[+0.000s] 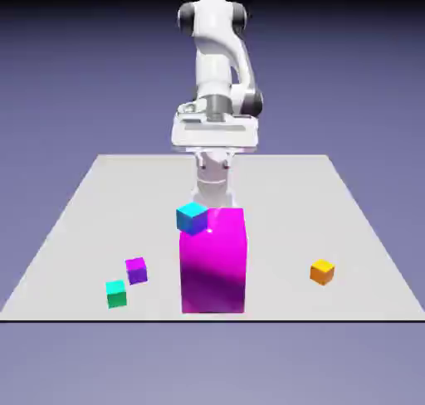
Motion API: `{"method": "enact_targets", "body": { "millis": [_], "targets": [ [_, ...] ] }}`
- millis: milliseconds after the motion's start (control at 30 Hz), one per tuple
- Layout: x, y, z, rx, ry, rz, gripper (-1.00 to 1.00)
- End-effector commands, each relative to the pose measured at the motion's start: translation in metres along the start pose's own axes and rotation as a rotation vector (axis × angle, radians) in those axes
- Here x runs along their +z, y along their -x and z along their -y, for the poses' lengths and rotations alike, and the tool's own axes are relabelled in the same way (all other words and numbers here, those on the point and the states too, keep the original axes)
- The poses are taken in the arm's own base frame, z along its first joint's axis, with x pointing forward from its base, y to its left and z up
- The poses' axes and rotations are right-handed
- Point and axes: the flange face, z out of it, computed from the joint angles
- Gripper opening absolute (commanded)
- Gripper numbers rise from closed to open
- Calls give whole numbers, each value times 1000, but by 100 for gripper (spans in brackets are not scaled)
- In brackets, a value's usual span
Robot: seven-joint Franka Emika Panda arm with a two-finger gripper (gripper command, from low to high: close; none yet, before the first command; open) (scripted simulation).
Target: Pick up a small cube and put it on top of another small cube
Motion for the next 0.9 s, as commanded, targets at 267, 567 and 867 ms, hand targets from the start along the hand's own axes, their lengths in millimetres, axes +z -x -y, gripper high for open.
{"method": "enact_targets", "body": {
  "millis": [267,567,867],
  "targets": [
    [91,-64,-57,413,281,134,0],
    [179,-106,-154,838,559,239,0],
    [252,-115,-277,1258,834,327,0]
  ]
}}
